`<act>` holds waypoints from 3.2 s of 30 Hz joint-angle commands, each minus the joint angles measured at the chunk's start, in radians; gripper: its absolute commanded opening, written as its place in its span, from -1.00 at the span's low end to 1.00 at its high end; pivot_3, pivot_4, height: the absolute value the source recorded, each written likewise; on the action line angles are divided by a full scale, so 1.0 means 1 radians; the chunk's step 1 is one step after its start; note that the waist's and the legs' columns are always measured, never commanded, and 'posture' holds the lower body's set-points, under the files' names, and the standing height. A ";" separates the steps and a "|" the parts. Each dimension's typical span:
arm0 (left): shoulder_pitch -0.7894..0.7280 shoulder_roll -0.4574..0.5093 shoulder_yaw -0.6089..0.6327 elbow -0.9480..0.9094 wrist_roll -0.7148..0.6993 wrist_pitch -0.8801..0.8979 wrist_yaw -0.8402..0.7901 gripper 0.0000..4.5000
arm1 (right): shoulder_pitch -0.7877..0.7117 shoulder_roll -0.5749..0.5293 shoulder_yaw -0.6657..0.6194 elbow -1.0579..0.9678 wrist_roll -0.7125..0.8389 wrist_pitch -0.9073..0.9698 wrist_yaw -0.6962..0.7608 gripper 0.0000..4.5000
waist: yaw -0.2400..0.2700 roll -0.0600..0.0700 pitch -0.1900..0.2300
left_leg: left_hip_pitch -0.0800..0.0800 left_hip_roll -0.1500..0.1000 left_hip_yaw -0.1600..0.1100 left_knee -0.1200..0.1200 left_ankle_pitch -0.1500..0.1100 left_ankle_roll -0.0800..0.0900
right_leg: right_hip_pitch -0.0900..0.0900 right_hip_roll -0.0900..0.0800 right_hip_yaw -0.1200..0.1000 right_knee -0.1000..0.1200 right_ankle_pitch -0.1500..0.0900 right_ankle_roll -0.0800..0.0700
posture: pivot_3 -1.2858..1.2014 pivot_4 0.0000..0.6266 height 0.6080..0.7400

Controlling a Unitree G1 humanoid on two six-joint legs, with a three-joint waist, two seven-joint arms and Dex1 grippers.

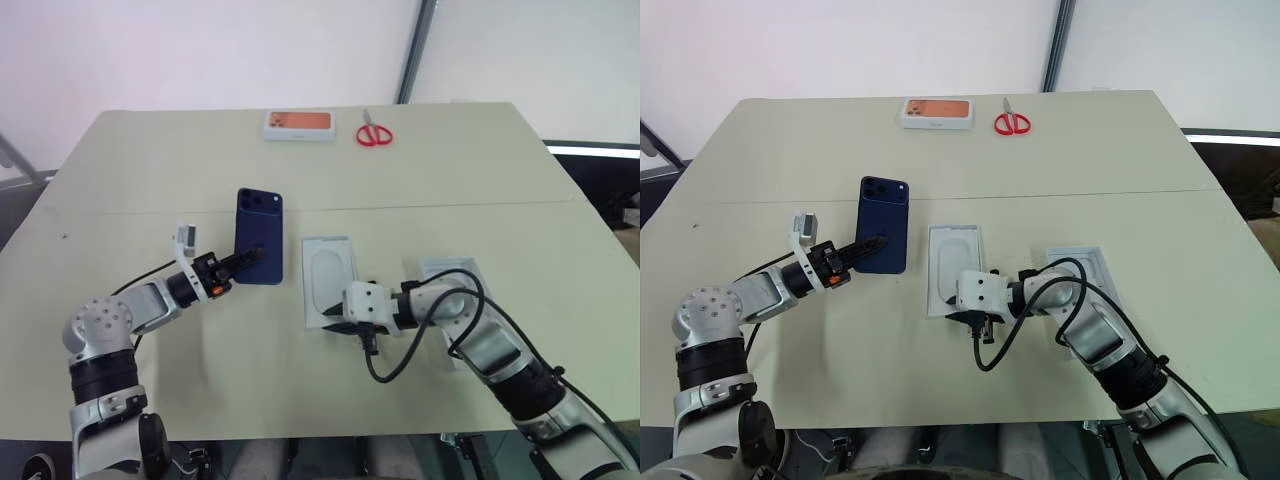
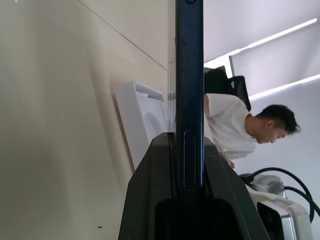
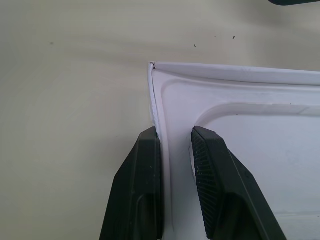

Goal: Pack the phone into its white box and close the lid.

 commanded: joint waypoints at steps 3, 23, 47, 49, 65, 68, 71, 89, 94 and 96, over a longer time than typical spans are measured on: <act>-0.007 0.007 0.017 -0.040 -0.047 -0.007 -0.002 -1.00 | -0.010 0.022 0.014 0.034 -0.016 -0.011 -0.014 -0.62 | -0.001 0.000 0.000 | 0.000 0.000 0.000 0.000 0.000 0.000 | 0.000 0.000 0.000 0.000 0.000 0.000 | 0.03 -0.52 1.00; -0.011 -0.001 0.022 -0.041 -0.113 -0.006 0.065 -1.00 | -0.133 0.194 0.026 0.160 -0.071 0.106 -0.097 0.67 | -0.001 -0.001 -0.001 | 0.000 0.000 0.000 0.000 0.003 -0.004 | 0.000 0.000 0.000 0.000 0.000 -0.001 | 0.03 -0.52 1.00; -0.008 -0.184 -0.075 0.016 -0.087 -0.016 0.216 -1.00 | -0.097 -0.055 -0.275 0.015 0.124 0.198 -0.073 0.67 | 0.000 -0.003 0.000 | 0.000 0.000 0.001 0.000 0.000 0.000 | 0.000 0.000 0.000 0.000 0.000 -0.001 | 0.03 -0.52 1.00; -0.014 -0.191 -0.082 0.020 -0.086 -0.023 0.218 -1.00 | -0.090 -0.051 -0.269 0.012 0.125 0.195 -0.083 0.67 | 0.001 -0.003 0.000 | 0.000 0.000 0.001 0.000 0.000 0.000 | -0.001 0.000 0.001 0.000 0.000 -0.001 | 0.03 -0.52 1.00; 0.008 -0.167 -0.165 -0.046 -0.058 -0.040 0.191 0.71 | -0.097 -0.033 -0.214 0.028 0.104 0.159 -0.122 0.69 | 0.002 -0.002 0.000 | 0.000 0.000 0.001 0.001 0.000 0.000 | 0.001 0.000 0.000 0.000 0.000 -0.001 | 0.03 -0.52 1.00; 0.002 -0.142 -0.170 -0.056 -0.055 -0.044 0.179 0.71 | -0.098 -0.031 -0.210 0.038 0.100 0.148 -0.122 0.69 | 0.000 -0.002 0.000 | 0.000 0.000 0.001 0.001 0.000 0.000 | 0.001 0.000 0.001 0.000 0.000 -0.001 | 0.03 -0.52 1.00; -0.003 -0.115 -0.179 -0.080 -0.062 -0.034 0.163 0.71 | -0.102 -0.028 -0.210 0.047 0.102 0.144 -0.121 0.69 | 0.000 -0.002 0.000 | 0.000 0.000 0.001 0.001 0.000 0.000 | 0.000 0.000 0.001 0.000 0.000 -0.001 | 0.03 -0.52 1.00; -0.030 -0.026 -0.170 -0.215 -0.096 0.041 0.222 0.71 | -0.126 0.008 -0.178 0.092 0.076 0.097 -0.130 0.69 | 0.001 -0.002 0.000 | 0.000 0.000 0.001 0.001 0.001 -0.001 | 0.000 0.000 0.001 0.000 0.000 -0.001 | 0.03 -0.52 1.00; -0.029 0.006 -0.149 -0.232 -0.115 0.055 0.228 0.71 | -0.122 0.011 -0.174 0.093 0.071 0.094 -0.135 0.69 | 0.001 -0.002 0.000 | 0.000 0.000 0.001 0.001 0.000 0.000 | 0.000 0.000 0.001 0.000 0.000 -0.001 | 0.03 -0.52 1.00; -0.027 0.019 -0.157 -0.232 -0.096 0.045 0.230 0.71 | -0.120 0.019 -0.171 0.088 0.071 0.098 -0.137 0.69 | 0.001 -0.002 0.000 | 0.000 0.000 0.001 0.001 0.000 0.000 | 0.000 0.000 0.001 0.000 0.000 -0.001 | 0.03 -0.52 1.00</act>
